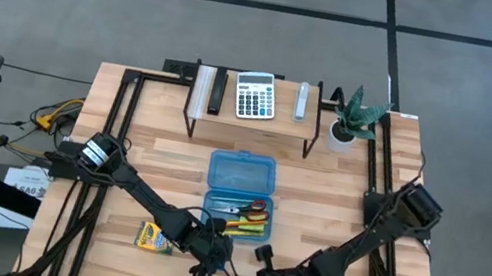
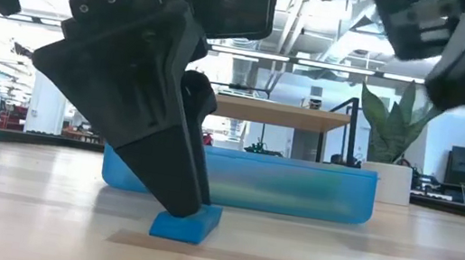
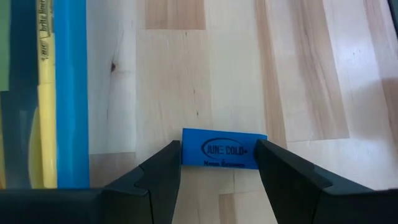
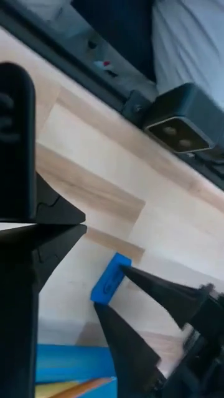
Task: Pack school essentials
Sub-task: Put the blue eraser into the blue supply box
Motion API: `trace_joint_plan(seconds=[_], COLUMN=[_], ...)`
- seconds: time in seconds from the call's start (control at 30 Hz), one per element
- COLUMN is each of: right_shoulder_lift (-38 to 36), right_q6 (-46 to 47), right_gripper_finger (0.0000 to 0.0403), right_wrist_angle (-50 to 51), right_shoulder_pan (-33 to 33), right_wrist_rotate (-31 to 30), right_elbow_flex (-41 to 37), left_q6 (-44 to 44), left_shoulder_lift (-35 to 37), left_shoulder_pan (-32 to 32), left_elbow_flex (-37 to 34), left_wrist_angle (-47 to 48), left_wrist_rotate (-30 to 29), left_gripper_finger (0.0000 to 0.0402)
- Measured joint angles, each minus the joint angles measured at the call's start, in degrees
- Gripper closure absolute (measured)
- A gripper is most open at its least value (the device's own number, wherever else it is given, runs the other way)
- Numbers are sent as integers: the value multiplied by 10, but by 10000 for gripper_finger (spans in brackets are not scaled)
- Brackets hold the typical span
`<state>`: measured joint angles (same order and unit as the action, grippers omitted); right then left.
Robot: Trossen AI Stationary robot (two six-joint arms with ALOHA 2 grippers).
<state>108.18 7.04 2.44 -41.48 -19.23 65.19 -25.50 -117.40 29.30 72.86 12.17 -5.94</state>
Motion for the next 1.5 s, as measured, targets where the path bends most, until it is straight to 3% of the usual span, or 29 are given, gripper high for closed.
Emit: trace_joint_plan(seconds=[0.3,0.8,1.07,1.5], right_shoulder_lift=[0,0,0,0], right_q6=[0,-1,-2,-1], right_gripper_finger=[395,391,388,387], right_wrist_angle=[-15,-9,0,5], right_shoulder_pan=[-4,7,7,8], right_wrist_rotate=[-19,-19,-19,-19], right_elbow_flex=[0,0,0,0], left_q6=[-7,-4,-2,34], left_shoulder_lift=[0,1,1,-1], left_shoulder_pan=[1,-3,-3,0], left_elbow_flex=[0,0,4,68], left_wrist_angle=[1,5,9,67], left_wrist_rotate=[-27,-41,-41,-41], left_gripper_finger=[222,395,401,401])
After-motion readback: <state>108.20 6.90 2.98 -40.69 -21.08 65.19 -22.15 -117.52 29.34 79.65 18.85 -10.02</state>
